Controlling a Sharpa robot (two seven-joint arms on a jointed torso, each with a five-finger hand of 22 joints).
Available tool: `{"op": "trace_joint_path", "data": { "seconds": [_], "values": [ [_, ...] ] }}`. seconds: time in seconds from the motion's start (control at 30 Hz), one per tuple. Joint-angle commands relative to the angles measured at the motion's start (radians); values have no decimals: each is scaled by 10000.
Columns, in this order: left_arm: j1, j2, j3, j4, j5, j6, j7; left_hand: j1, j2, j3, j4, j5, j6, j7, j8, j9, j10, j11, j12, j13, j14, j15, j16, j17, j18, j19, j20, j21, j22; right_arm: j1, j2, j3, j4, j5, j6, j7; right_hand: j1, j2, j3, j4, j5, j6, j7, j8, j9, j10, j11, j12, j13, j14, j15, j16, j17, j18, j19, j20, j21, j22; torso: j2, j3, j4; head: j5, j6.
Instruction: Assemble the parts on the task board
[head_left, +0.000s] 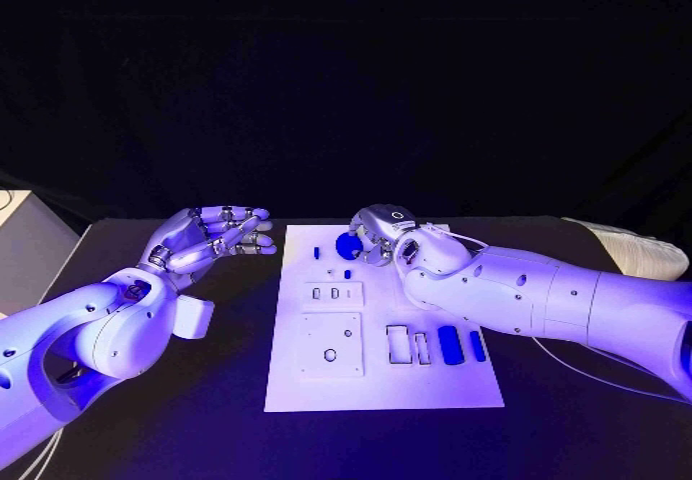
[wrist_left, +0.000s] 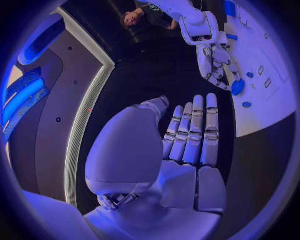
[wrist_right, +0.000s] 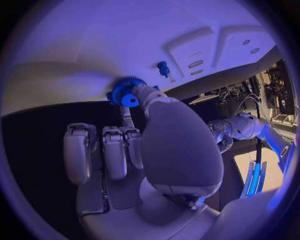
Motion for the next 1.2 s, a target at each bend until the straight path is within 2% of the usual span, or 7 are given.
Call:
{"op": "trace_joint_path", "data": {
  "seconds": [0.03, 0.33, 0.37, 0.53, 0.73, 0.93, 1.2],
  "values": [
    [0, 16, 8, 11, -33, 182, 46, -16, -74, 62, 11, -60, -26, 106, 17, -2, 83, -20, -65, -13, -54, 3, 36, 12, 125, 21, -26, 51, 12, -34, -1, -17, 19, -157, 75, -86, -8, 75, 66, -16, 39, 214, -139, 251, 185, 1059, -16, 34, 2635, 974, -48, 40, 2320, -114, 665, -40, 41, 1309, 5, -2, -11, 2, -8],
    [-1, 17, 8, 10, -33, 190, 33, -17, -86, 96, 7, -62, -29, 104, 21, -1, 102, -21, -101, -13, -87, 3, 68, 70, 125, 10, -26, 69, 13, -36, 74, -17, -73, -46, 91, -53, -217, -63, 85, -1, -98, -30, -55, 123, 134, 1059, 50, 34, 2635, 972, 1, 38, 2317, -111, 657, -6, 25, 1297, 0, -6, -3, -18, -11],
    [-1, 16, 8, 10, -33, 190, 31, -17, -86, 96, 7, -62, -29, 104, 21, -1, 102, -21, -101, -13, -87, 3, 68, 70, 125, 10, -26, 69, 13, -36, 92, -17, -100, -3, 97, -40, -414, -175, -2, 68, -476, -392, 69, -90, 46, 1059, 157, 34, 2635, 974, 94, 41, 2326, -116, 655, 55, 27, 1304, 0, -7, -5, -17, -8],
    [-1, 20, 8, 7, -34, 191, 26, -17, -86, 96, 7, -62, -29, 104, 21, -1, 102, -21, -101, -13, -87, 3, 68, 70, 125, 10, -26, 69, 13, -36, 157, -17, -195, 151, 243, 21, -802, -184, -594, 328, -1198, -982, 242, -532, -129, 860, 335, -140, 2436, 988, 268, 59, 2396, -116, 651, 240, 35, 1330, 2, -9, -2, -30, -10],
    [-1, 26, 8, -5, -34, 189, 23, -17, -86, 96, 7, -62, -29, 104, 21, -1, 102, -21, -101, -13, -87, 3, 68, 70, 125, 10, -26, 69, 13, -36, 203, -17, -276, 416, 666, 184, -1346, 71, -1410, 454, -902, -870, 232, -604, -149, 852, 340, -146, 2431, 997, 286, 71, 2444, -118, 654, 285, 56, 1369, -1, -8, 8, -29, -31],
    [-1, 28, 8, -13, -34, 187, 19, -17, -86, 96, 7, -62, -29, 104, 21, -1, 102, -21, -101, -13, -87, 3, 68, 70, 125, 10, -26, 69, 13, -37, 168, -18, -246, 602, 906, 285, -1434, 214, -1519, 445, -836, -656, 178, -522, -118, 926, 296, -82, 2503, 1005, 256, 80, 2480, -127, 668, 269, 94, 1418, 3, -3, -8, -17, -55],
    [-3, 30, 8, -24, -34, 178, 10, -29, -90, 100, 14, -63, -35, 109, 19, -2, 102, -18, -113, -14, -97, 6, 75, 86, 124, 5, -25, 73, 13, -39, 101, -19, -242, 773, 1071, 315, -1821, 549, -1460, 460, -402, -388, 96, -415, -92, 1015, 221, -5, 2591, 1010, 190, 86, 2501, -135, 681, 211, 121, 1460, 1, -3, -4, -25, -64]
  ]
}}
